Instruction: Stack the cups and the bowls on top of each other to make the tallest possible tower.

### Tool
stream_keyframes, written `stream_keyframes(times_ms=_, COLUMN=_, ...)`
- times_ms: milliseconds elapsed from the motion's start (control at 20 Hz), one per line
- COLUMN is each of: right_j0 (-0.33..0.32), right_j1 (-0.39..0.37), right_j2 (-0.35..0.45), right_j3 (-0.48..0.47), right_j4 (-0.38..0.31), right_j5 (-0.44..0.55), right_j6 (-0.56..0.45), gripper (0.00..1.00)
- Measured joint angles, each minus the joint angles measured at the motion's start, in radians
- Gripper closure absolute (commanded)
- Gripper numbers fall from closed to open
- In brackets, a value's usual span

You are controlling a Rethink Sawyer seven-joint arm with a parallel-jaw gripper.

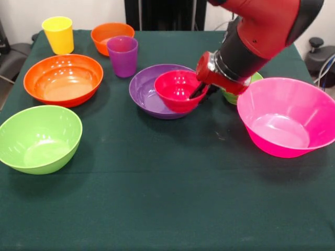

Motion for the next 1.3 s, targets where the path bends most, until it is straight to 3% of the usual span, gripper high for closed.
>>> stream_keyframes(times_ms=900, right_j0=-0.093, right_j1=0.203, right_j2=-0.001, right_j3=-0.363, right_j4=0.03, right_j5=0.15, right_j6=0.0, gripper=1.0)
stream_keyframes(times_ms=1300, right_j0=-0.116, right_j1=0.235, right_j2=-0.001, right_j3=-0.444, right_j4=0.046, right_j5=0.167, right_j6=0.0, gripper=1.0)
